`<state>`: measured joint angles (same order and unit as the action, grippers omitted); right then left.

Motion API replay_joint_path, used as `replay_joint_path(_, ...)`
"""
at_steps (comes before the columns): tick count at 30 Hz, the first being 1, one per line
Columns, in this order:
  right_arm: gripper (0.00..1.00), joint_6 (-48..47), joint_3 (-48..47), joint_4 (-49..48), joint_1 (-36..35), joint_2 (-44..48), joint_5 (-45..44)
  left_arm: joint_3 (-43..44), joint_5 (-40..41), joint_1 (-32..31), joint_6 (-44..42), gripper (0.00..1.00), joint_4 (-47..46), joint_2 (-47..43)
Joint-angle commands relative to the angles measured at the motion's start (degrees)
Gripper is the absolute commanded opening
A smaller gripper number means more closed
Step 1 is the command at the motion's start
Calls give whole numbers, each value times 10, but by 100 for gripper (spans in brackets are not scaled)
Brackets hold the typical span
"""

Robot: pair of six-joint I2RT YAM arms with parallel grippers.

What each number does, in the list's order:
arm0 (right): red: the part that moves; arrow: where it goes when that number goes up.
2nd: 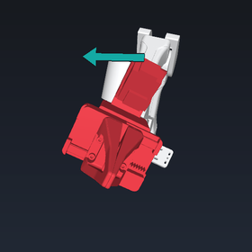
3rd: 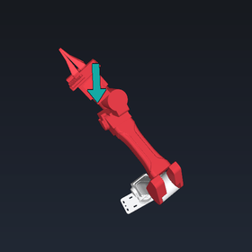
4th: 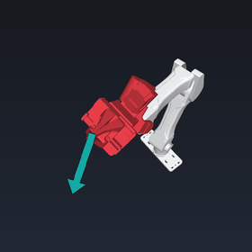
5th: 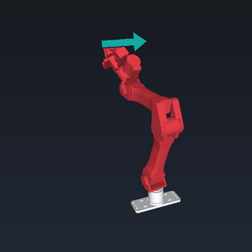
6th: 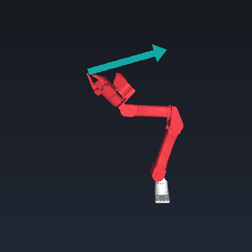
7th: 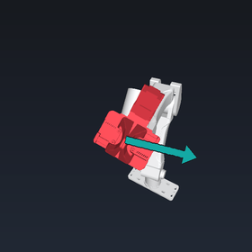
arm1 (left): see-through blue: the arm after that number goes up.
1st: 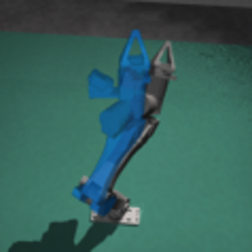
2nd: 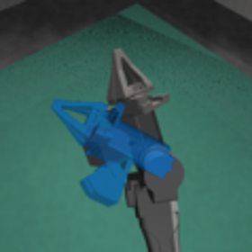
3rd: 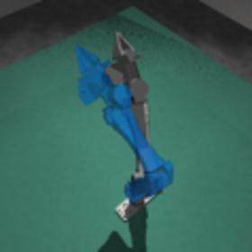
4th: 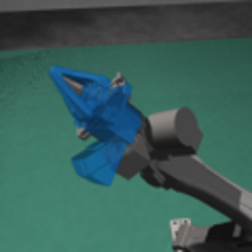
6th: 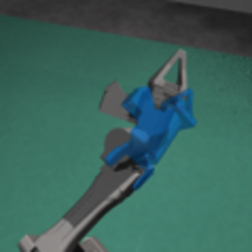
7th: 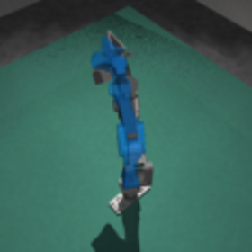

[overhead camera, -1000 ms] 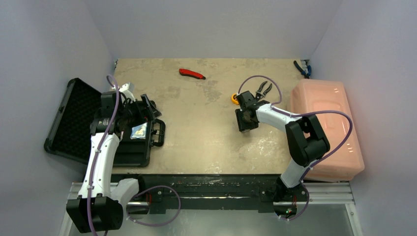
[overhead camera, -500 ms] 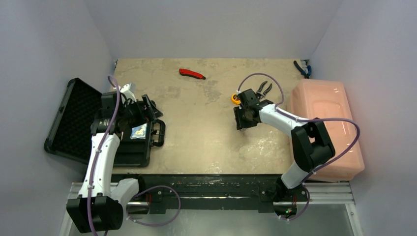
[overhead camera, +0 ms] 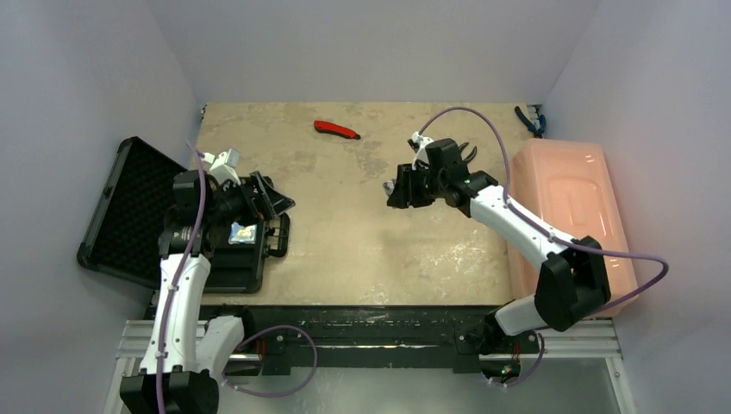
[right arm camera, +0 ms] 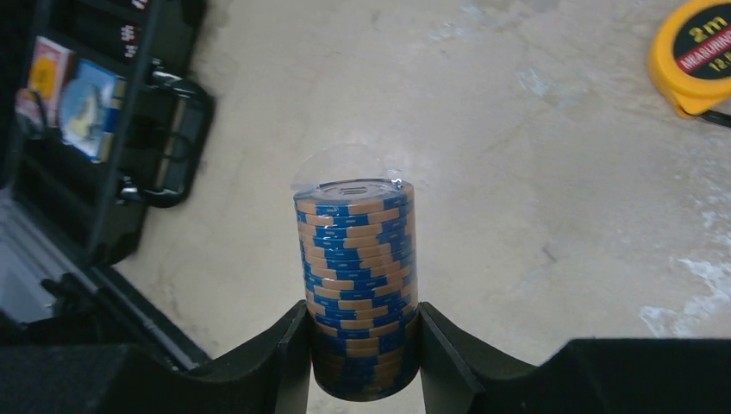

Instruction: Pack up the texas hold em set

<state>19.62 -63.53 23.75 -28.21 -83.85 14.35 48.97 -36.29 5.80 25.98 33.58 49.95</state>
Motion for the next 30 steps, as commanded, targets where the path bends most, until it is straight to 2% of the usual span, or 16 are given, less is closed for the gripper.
replay_joint_path(1, 0, 61, -31, -116, -13, 52, 103, -14, -94, -3, 42, 88, -79, -33)
replay_joint_path(13, 0, 119, -13, -274, -55, 104, 214, -37, -228, -21, 139, 85, -239, -68)
replay_joint_path(18, 0, 144, -7, -331, -86, 109, 239, -52, -232, -65, 183, 83, -324, -70)
replay_joint_path(23, 0, 170, 2, -379, -110, 118, 244, -75, -222, -94, 251, 81, -461, -66)
replay_joint_path(30, 0, 212, 16, -426, -119, 119, 237, -76, -191, -126, 261, 80, -508, -62)
